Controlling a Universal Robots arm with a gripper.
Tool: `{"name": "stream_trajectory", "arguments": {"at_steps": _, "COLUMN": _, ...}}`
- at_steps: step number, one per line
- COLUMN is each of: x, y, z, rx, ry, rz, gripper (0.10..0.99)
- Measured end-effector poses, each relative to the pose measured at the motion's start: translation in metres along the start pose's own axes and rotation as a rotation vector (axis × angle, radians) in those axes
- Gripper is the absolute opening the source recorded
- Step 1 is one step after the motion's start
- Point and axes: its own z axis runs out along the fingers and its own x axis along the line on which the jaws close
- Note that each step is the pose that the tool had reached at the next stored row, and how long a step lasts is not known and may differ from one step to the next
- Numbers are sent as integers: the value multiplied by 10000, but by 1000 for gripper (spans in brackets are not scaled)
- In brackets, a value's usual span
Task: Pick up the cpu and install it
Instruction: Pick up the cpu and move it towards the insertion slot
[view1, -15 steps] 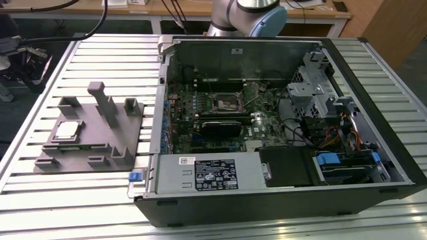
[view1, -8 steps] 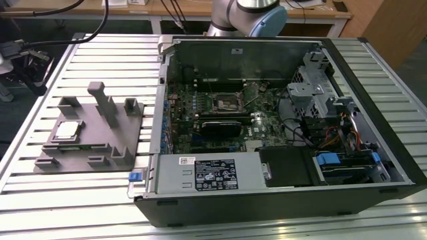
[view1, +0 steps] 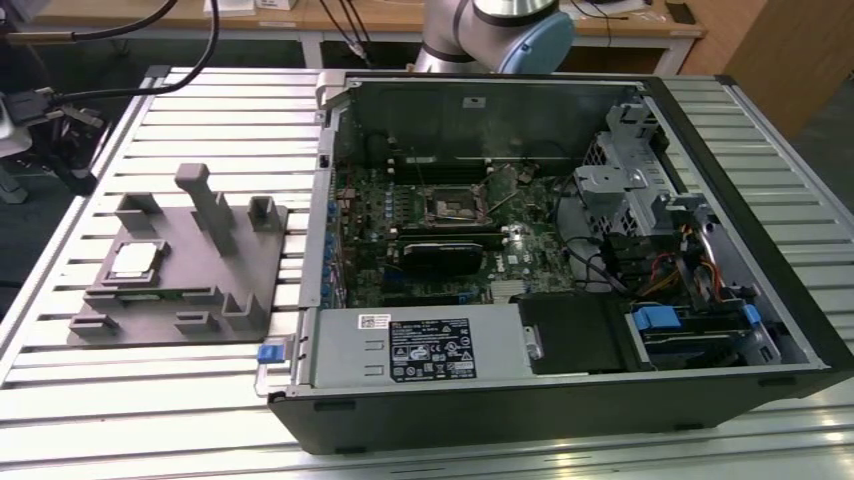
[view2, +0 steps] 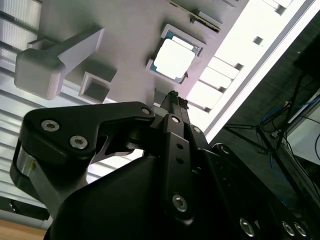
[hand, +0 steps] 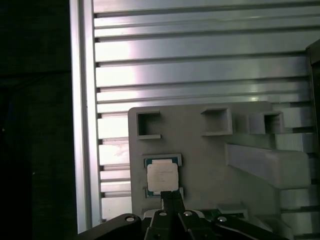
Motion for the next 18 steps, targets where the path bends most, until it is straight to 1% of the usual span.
{"name": "stream_trajectory", "arguments": {"at_steps": 4, "x": 0, "y": -2, "z": 36, "rx": 0, "ry": 1, "rz": 0, "gripper": 106}}
{"name": "stream_trajectory", "arguments": {"at_steps": 10, "x": 0, "y": -9, "z": 132, "rx": -1, "ry": -3, "rz": 0, "gripper": 114}}
{"name": "stream_trajectory", "arguments": {"at_steps": 11, "x": -1, "y": -13, "z": 140, "rx": 0, "ry": -2, "rz": -1, "gripper": 169}}
{"name": "stream_trajectory", "arguments": {"at_steps": 12, "x": -1, "y": -17, "z": 145, "rx": 1, "ry": -1, "rz": -1, "gripper": 169}}
{"name": "stream_trajectory", "arguments": {"at_steps": 14, "x": -1, "y": -25, "z": 150, "rx": 1, "ry": 0, "rz": 0, "gripper": 290}}
{"name": "stream_trajectory", "arguments": {"at_steps": 15, "x": -2, "y": -31, "z": 154, "rx": 2, "ry": -2, "rz": 0, "gripper": 290}}
{"name": "stream_trajectory", "arguments": {"at_steps": 17, "x": -3, "y": -45, "z": 161, "rx": 7, "ry": -2, "rz": -1, "gripper": 408}}
{"name": "stream_trajectory", "arguments": {"at_steps": 18, "x": -4, "y": -50, "z": 166, "rx": 8, "ry": -4, "rz": 0, "gripper": 408}}
